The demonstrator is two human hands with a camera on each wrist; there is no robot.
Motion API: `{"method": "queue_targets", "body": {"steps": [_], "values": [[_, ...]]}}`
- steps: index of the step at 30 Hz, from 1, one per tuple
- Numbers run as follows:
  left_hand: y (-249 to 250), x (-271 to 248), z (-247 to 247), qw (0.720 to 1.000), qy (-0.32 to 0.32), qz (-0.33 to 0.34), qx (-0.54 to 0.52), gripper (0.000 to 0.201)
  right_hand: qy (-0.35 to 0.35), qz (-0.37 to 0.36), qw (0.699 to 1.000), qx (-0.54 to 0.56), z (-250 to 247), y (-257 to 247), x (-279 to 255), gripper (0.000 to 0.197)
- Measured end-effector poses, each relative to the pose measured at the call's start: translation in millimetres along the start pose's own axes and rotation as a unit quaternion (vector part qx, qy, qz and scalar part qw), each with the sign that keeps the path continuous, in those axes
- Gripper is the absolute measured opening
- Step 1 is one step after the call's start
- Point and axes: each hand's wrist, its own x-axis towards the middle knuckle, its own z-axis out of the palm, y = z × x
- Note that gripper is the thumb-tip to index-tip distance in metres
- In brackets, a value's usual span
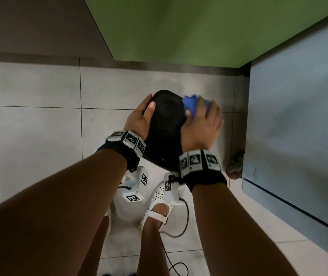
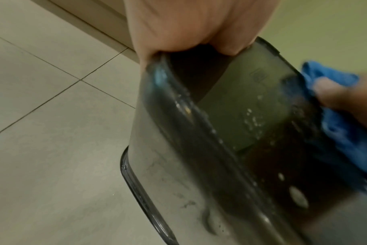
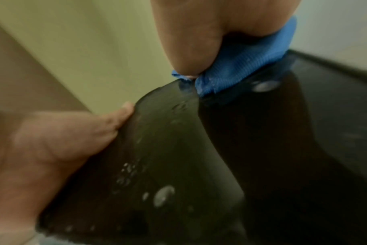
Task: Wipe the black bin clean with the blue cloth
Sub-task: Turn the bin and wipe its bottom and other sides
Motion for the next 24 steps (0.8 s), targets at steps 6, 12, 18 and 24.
{"method": "queue_targets", "body": {"steps": [6,12,18,24], "values": [[0,-5,-1,1.000,0.005,-0.012,-0.015,0.046,-0.002,0.222,0.945,0.241,-7,19,-8,0.054],[-21,-49,12,0.968,0.102,-0.112,-0.198,0.041,-0.098,-0.046,0.986,0.130,-18,-10,41,0.046],[-21,-69,24,0.936,0.204,-0.204,-0.202,0.055,-0.138,-0.214,0.967,-0.006,-16,-49,74,0.047],[25,3,1,0.962,0.094,-0.041,0.254,0.062,-0.132,-0.246,0.960,-0.015,-12,-51,75,0.047]]}}
